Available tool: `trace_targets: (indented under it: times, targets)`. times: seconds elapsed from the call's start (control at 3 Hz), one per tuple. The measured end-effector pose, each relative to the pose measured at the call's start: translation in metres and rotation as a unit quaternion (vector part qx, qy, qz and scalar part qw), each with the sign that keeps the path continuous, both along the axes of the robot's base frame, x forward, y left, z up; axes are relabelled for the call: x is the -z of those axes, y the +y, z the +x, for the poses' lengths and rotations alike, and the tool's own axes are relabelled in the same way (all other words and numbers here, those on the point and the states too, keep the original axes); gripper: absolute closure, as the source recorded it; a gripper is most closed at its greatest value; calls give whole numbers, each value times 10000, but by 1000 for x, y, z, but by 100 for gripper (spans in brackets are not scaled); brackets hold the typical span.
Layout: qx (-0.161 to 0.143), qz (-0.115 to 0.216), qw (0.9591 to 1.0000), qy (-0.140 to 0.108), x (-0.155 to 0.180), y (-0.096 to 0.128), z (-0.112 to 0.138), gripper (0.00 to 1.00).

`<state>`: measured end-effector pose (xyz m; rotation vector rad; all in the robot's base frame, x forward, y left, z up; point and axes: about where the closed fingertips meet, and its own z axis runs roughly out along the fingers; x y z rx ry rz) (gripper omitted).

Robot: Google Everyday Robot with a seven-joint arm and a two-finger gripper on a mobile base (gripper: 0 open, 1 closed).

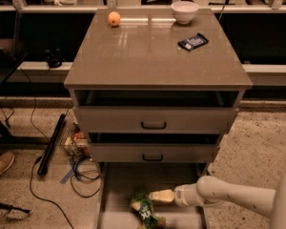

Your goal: Place green rice chip bag into bottom drawer

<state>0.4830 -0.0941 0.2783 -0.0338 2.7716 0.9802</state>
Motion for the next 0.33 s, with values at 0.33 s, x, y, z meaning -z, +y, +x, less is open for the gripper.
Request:
trace_targets:
  times: [0.33]
  targets:
    - [271,-215,9989,-306,-38,-81,-11,0]
